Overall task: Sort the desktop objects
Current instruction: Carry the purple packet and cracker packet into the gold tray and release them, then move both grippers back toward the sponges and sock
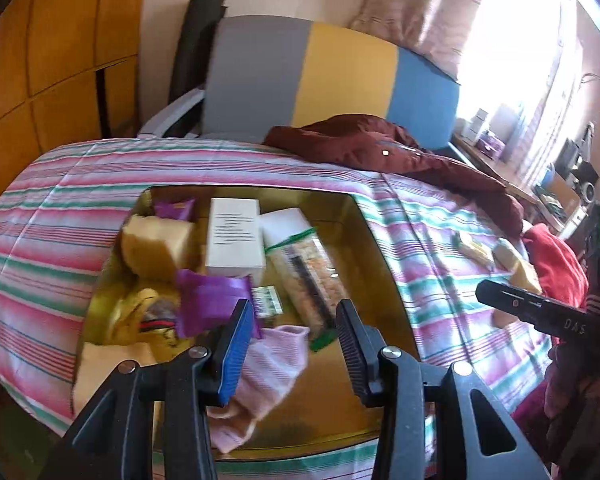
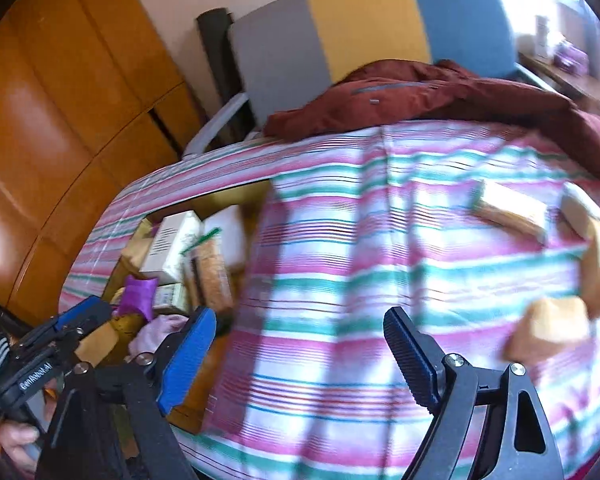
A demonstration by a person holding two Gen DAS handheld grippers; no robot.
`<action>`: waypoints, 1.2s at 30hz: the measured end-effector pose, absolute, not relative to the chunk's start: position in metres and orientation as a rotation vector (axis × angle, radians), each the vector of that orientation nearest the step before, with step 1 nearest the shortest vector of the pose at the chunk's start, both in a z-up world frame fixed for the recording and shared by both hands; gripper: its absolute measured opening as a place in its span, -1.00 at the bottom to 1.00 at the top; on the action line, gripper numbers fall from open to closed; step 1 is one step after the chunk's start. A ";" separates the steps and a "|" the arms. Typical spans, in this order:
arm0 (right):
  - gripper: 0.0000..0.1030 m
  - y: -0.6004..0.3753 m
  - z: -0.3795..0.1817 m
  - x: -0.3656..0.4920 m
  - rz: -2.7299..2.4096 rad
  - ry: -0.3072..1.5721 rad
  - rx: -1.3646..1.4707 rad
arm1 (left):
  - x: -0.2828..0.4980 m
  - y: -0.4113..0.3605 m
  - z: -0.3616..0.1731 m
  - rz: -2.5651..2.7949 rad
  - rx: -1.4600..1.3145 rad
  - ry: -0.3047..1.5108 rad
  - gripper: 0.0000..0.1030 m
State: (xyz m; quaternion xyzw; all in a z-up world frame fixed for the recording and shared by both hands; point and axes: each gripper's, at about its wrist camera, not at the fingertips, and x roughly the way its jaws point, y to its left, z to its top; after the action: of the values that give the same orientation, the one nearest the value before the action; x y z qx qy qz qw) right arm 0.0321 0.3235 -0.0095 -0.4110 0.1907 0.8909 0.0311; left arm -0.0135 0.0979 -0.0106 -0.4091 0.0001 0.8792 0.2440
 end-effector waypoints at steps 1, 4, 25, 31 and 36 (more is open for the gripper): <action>0.69 0.332 -0.010 0.040 2.722 0.598 -1.253 | -0.013 0.101 -0.010 2.390 -1.120 -0.001 -0.17; 0.69 0.356 -0.010 0.059 2.664 0.630 -1.220 | -0.012 0.114 -0.010 2.346 -1.123 0.000 -0.17; 0.76 0.505 0.012 0.175 2.253 0.753 -0.970 | 0.037 0.267 -0.016 1.996 -1.051 0.233 -0.17; 0.76 0.522 0.009 0.162 2.239 0.795 -0.951 | 0.061 0.290 -0.036 1.903 -1.087 0.297 -0.17; 0.76 0.538 0.003 0.149 2.233 0.886 -0.920 | 0.064 0.297 -0.052 1.869 -1.144 0.315 -0.17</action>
State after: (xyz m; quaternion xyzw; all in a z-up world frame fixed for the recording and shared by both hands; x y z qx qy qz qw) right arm 0.1493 0.5385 0.0027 -0.3434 0.3306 0.8330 0.2808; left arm 0.0636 0.2969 -0.0519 -0.4620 0.1274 0.7550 0.4475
